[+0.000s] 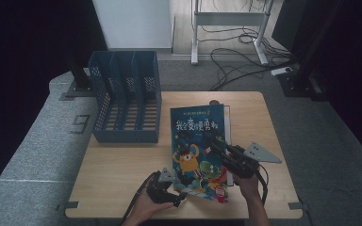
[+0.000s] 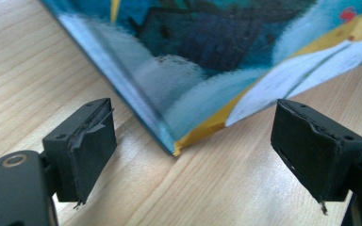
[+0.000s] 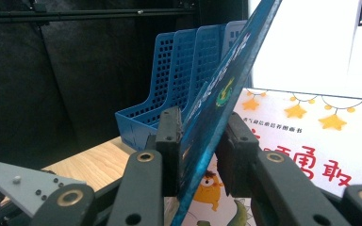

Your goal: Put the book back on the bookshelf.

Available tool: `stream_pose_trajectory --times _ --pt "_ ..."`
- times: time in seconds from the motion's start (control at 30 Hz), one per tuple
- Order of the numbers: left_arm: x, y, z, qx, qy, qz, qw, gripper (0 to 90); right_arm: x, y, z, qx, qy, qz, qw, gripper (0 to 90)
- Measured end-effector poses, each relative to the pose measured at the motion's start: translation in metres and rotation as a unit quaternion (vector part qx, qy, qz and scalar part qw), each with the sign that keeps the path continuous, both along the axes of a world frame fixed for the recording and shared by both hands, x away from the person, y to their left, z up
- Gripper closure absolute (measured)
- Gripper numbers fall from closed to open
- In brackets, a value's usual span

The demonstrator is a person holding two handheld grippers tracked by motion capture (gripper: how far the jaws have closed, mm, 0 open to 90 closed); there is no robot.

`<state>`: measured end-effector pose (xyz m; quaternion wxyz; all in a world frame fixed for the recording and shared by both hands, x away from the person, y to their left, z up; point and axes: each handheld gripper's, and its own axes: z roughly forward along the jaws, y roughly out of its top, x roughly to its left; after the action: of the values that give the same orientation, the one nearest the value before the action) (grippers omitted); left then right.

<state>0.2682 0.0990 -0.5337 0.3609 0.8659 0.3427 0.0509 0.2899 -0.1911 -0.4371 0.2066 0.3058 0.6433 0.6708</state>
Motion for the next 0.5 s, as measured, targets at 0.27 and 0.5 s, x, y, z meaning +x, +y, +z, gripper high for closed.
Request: stream_pose_trajectory --times 0.27,0.5 --pt "-0.0011 -0.0037 -0.0025 0.020 0.004 -0.006 0.9998 14.8 0.0017 -0.0012 -0.0010 0.003 0.009 -0.006 0.9999 71.2" --pt "0.0014 -0.0023 -0.0029 0.000 0.013 0.002 0.9999 14.7 0.0012 -0.0012 -0.0011 0.004 0.007 -0.005 1.0000 71.2"
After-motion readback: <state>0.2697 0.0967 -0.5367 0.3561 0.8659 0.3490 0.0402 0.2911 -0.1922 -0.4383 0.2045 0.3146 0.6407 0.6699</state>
